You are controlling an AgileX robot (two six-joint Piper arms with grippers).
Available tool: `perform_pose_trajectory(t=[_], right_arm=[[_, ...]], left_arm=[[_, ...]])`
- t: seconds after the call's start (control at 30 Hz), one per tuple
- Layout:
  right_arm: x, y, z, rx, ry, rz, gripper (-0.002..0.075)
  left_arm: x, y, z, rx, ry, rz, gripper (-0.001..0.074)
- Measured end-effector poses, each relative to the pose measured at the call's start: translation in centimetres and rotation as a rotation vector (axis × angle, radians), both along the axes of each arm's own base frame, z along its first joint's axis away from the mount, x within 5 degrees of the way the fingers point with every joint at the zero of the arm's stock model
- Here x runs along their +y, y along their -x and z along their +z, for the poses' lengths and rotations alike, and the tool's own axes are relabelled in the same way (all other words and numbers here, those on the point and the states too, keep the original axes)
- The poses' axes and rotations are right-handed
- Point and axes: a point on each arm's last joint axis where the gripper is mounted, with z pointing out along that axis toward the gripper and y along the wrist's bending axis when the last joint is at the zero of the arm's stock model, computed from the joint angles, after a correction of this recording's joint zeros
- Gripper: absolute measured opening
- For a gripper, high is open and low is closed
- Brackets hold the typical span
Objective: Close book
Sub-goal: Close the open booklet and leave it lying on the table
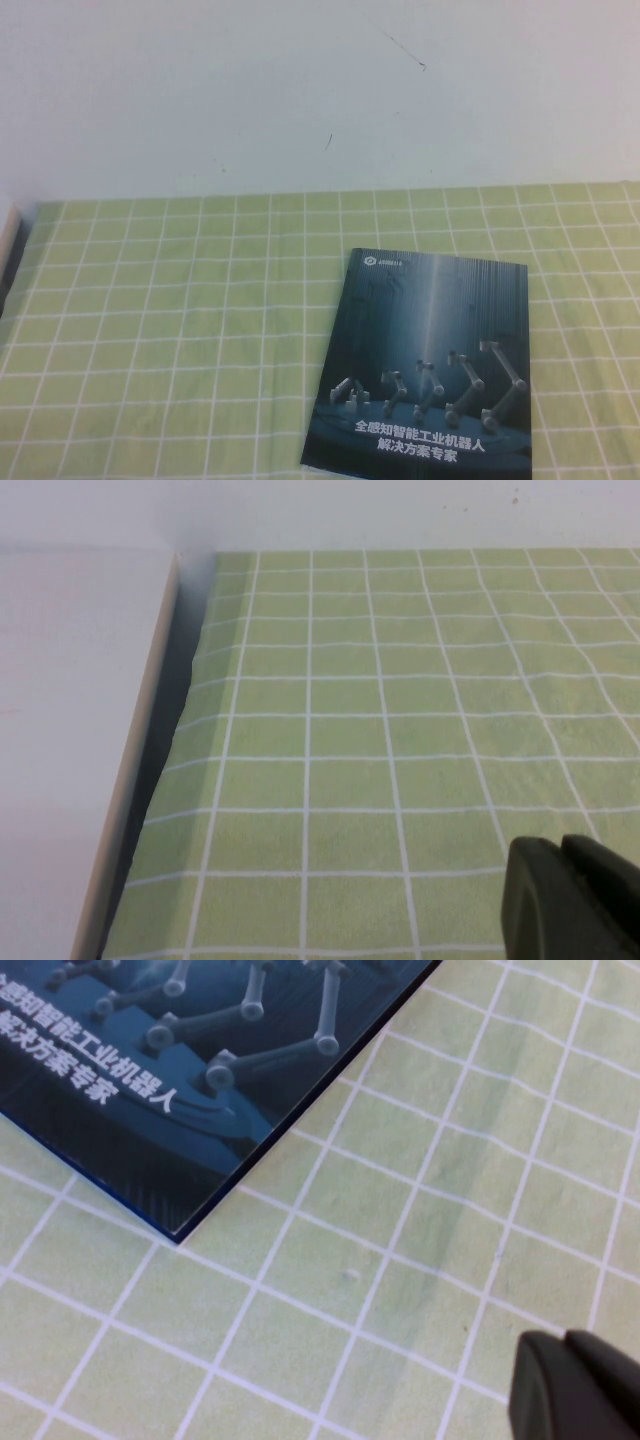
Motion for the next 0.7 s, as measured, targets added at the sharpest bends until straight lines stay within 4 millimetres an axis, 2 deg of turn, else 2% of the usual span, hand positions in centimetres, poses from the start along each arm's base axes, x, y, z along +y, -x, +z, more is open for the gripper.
perform_pose_trajectory(t=[0.6, 0.7], right_arm=[[0.02, 0.02, -0.02, 0.004, -0.004, -0.001, -0.0003], [-0.18, 0.11, 0.22, -0.037, 0.004, -0.003, -0.0003]], left_arm=[[-0.01, 0.0, 0.0, 0.0, 0.007, 0.001, -0.0004], [-0.01, 0.0, 0.0, 0.0, 0.007, 0.001, -0.0004]])
